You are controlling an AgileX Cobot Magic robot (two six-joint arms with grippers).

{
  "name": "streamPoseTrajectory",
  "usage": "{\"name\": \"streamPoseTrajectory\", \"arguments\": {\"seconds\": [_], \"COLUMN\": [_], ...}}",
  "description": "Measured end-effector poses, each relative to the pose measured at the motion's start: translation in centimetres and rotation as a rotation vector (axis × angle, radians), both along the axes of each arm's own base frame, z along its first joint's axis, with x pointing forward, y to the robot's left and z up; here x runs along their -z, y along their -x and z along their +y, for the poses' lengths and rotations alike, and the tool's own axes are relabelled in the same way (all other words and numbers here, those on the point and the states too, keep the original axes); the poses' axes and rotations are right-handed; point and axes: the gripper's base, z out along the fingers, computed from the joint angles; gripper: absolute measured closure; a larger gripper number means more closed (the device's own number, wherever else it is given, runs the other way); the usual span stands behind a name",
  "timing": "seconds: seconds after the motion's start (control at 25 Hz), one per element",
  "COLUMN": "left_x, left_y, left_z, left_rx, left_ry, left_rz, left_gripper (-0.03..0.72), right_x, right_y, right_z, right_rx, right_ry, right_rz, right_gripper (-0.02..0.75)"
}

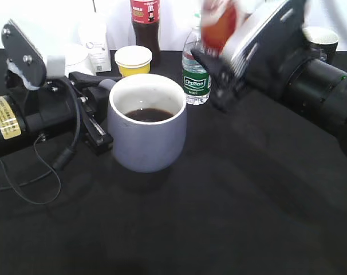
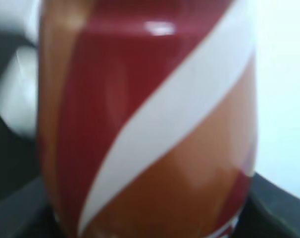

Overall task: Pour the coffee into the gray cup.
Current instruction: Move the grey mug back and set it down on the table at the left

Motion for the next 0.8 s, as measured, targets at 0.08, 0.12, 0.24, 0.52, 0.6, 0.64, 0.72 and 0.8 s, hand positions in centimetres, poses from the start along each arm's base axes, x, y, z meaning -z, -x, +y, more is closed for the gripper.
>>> {"name": "streamPoseTrajectory", "arguments": {"seconds": [0.08, 0.12, 0.24, 0.52, 0.6, 0.64, 0.72, 0.8], "left_x": [0.0, 0.0, -0.1, -1.8, -2.1, -2.4, -3.4, -4.1], "left_y": [0.0, 0.0, -0.1, -3.3, -4.5, -5.1, -6.3, -7.4], "left_z": [0.0, 0.0, 0.2, 5.8, 9.0, 10.6, 13.9, 16.8], "left_rx": [0.000, 0.001, -0.027, -0.270, -0.395, -0.453, -0.570, -0.671], "left_ry": [0.003, 0.004, 0.022, 0.196, 0.201, 0.201, 0.201, 0.184], "left_rz": [-0.002, -0.002, 0.010, -0.104, -0.126, -0.144, -0.187, -0.205], "left_gripper": [0.619, 0.619, 0.619, 0.619, 0.619, 0.619, 0.619, 0.619], "right_x": [0.0, 0.2, 1.2, 1.2, 1.2, 1.2, 1.3, 1.3], "right_y": [0.0, 0.0, -0.3, -0.3, -0.3, -0.3, -0.3, -0.3], "right_z": [0.0, 0.0, 0.2, 0.2, 0.2, 0.2, 0.2, 0.2], "right_rx": [-0.013, -0.016, -0.010, -0.010, -0.010, -0.010, -0.009, -0.007], "right_ry": [-0.231, -0.296, -0.337, -0.342, -0.342, -0.341, -0.340, -0.336], "right_rz": [0.185, 0.243, 0.321, 0.325, 0.326, 0.327, 0.328, 0.332], "right_gripper": [0.206, 0.206, 0.206, 0.206, 0.206, 0.206, 0.206, 0.206]}}
